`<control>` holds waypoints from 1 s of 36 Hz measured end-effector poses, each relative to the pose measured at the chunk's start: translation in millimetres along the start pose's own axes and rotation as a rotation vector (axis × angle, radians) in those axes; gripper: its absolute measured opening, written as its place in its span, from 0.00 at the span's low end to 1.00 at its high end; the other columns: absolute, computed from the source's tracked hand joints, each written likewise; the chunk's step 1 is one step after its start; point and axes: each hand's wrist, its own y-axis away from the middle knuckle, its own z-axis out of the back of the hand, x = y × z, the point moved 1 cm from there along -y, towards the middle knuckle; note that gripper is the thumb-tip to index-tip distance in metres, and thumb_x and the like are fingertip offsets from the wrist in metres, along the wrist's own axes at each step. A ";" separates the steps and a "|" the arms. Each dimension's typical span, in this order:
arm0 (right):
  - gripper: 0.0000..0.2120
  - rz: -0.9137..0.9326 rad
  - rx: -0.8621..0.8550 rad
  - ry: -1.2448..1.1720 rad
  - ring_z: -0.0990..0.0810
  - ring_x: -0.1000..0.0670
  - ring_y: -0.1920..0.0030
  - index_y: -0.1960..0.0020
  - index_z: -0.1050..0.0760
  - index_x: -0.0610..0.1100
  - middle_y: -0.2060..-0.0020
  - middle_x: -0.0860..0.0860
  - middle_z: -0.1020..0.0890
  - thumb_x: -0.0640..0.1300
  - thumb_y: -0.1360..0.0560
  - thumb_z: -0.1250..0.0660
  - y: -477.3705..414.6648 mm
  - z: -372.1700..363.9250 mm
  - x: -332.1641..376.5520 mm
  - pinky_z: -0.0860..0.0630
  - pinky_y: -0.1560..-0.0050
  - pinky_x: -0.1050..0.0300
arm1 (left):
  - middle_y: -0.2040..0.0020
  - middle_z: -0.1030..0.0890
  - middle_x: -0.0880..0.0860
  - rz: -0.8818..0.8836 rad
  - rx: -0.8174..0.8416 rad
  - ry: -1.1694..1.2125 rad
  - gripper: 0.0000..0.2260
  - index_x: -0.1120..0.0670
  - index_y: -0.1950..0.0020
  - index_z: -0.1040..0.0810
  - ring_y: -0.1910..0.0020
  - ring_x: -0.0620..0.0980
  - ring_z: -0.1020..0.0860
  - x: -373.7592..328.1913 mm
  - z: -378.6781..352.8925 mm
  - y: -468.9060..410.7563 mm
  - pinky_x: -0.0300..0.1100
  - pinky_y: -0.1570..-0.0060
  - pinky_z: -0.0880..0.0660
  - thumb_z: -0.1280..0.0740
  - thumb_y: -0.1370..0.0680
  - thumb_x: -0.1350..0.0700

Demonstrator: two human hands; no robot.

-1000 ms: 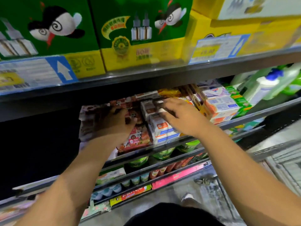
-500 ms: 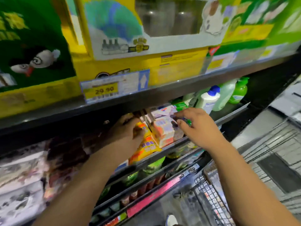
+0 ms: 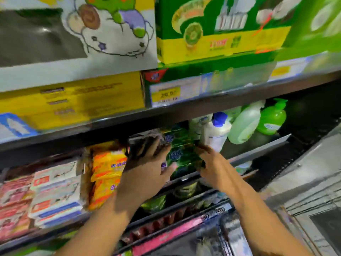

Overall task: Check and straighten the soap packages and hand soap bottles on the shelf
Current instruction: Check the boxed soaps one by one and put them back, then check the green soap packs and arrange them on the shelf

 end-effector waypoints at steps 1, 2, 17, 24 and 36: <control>0.32 0.015 0.009 0.004 0.27 0.41 0.32 0.23 0.35 0.48 0.26 0.46 0.34 0.45 0.27 0.35 -1.2 -2.2 -0.7 0.24 0.37 0.44 | 0.23 0.33 0.51 0.004 -0.012 -0.038 0.30 0.41 0.28 0.27 0.24 0.57 0.36 -2.1 -3.9 -0.7 0.60 0.30 0.36 0.52 0.24 0.32; 0.31 0.012 0.017 -0.001 0.29 0.42 0.29 0.22 0.36 0.48 0.24 0.46 0.36 0.45 0.25 0.35 -1.7 -2.9 0.2 0.26 0.34 0.46 | 0.22 0.37 0.50 0.007 0.015 -0.085 0.30 0.40 0.27 0.30 0.23 0.57 0.39 -3.0 -8.2 -1.5 0.61 0.29 0.38 0.55 0.23 0.31; 0.28 0.061 0.071 -0.093 0.24 0.42 0.39 0.30 0.34 0.44 0.34 0.46 0.32 0.50 0.25 0.27 -13.4 12.4 8.5 0.28 0.38 0.52 | 0.22 0.36 0.51 0.030 0.048 -0.257 0.29 0.40 0.25 0.37 0.24 0.57 0.37 -1.8 -12.5 -4.5 0.61 0.28 0.39 0.50 0.23 0.30; 0.35 0.047 0.000 -0.081 0.24 0.41 0.37 0.26 0.36 0.45 0.31 0.46 0.31 0.51 0.27 0.25 -14.3 12.9 9.6 0.26 0.39 0.50 | 0.23 0.36 0.51 0.025 0.020 -0.286 0.29 0.40 0.27 0.32 0.26 0.56 0.36 -1.5 -11.6 -6.2 0.59 0.29 0.38 0.48 0.24 0.30; 0.38 -0.012 -0.022 -0.017 0.22 0.44 0.39 0.26 0.35 0.47 0.30 0.48 0.30 0.48 0.32 0.23 -14.2 16.1 9.8 0.23 0.43 0.49 | 0.22 0.39 0.50 0.030 -0.050 -0.182 0.31 0.39 0.30 0.31 0.23 0.57 0.43 -2.8 -13.8 -5.8 0.61 0.28 0.43 0.41 0.30 0.29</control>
